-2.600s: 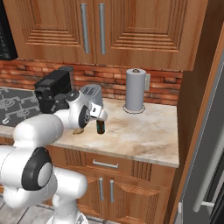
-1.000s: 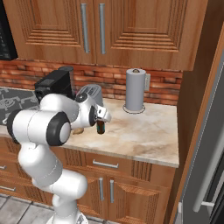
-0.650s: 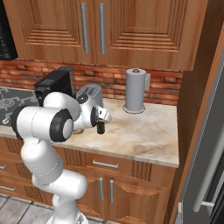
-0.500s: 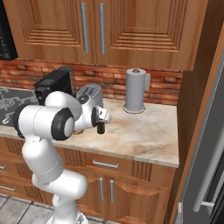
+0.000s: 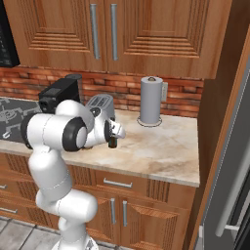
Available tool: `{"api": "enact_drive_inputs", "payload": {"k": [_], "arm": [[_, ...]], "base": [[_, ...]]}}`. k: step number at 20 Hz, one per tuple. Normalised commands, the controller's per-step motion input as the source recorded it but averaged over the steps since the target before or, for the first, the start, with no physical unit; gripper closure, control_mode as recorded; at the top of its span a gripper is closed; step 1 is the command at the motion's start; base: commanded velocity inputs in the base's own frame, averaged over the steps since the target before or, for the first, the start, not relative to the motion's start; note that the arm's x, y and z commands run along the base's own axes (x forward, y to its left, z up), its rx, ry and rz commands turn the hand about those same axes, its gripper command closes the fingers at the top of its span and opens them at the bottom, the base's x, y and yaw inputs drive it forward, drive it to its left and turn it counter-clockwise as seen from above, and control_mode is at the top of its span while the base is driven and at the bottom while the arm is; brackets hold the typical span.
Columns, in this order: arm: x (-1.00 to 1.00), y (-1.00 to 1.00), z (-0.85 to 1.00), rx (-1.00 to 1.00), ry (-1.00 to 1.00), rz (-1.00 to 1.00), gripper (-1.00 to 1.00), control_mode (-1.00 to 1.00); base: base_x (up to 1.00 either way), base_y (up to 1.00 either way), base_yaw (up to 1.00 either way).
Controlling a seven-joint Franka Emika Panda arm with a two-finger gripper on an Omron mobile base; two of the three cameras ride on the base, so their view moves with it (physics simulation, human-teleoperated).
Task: Place the beer and liquor on the top shelf of the fridge to keep them out of children's reach, and place the onion on lower shelves for easy access.
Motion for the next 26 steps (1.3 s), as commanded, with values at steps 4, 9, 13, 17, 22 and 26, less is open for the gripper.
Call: {"api": "enact_drive_inputs", "payload": {"k": [4, 9, 13, 17, 22, 26], "arm": [[0.05, 0.00, -0.15, 0.00, 0.00, 0.00, 1.00, -1.00], [0.02, 0.00, -0.11, 0.00, 0.00, 0.00, 1.00, -1.00], [-0.02, 0.00, -0.01, 0.00, 0.00, 0.00, 1.00, -1.00], [-0.36, 0.00, 0.19, 0.00, -0.01, 0.00, 1.00, -1.00], [-0.54, -0.04, 0.54, 0.00, -0.01, 0.00, 1.00, -1.00], [-0.70, -0.07, 0.68, 0.00, 0.00, 0.00, 1.00, -1.00]], "base": [[0.00, 0.00, 0.00], [0.00, 0.00, 0.00], [0.00, 0.00, 0.00], [0.00, 0.00, 0.00], [0.00, 0.00, 0.00], [0.00, 0.00, 0.00]]}}
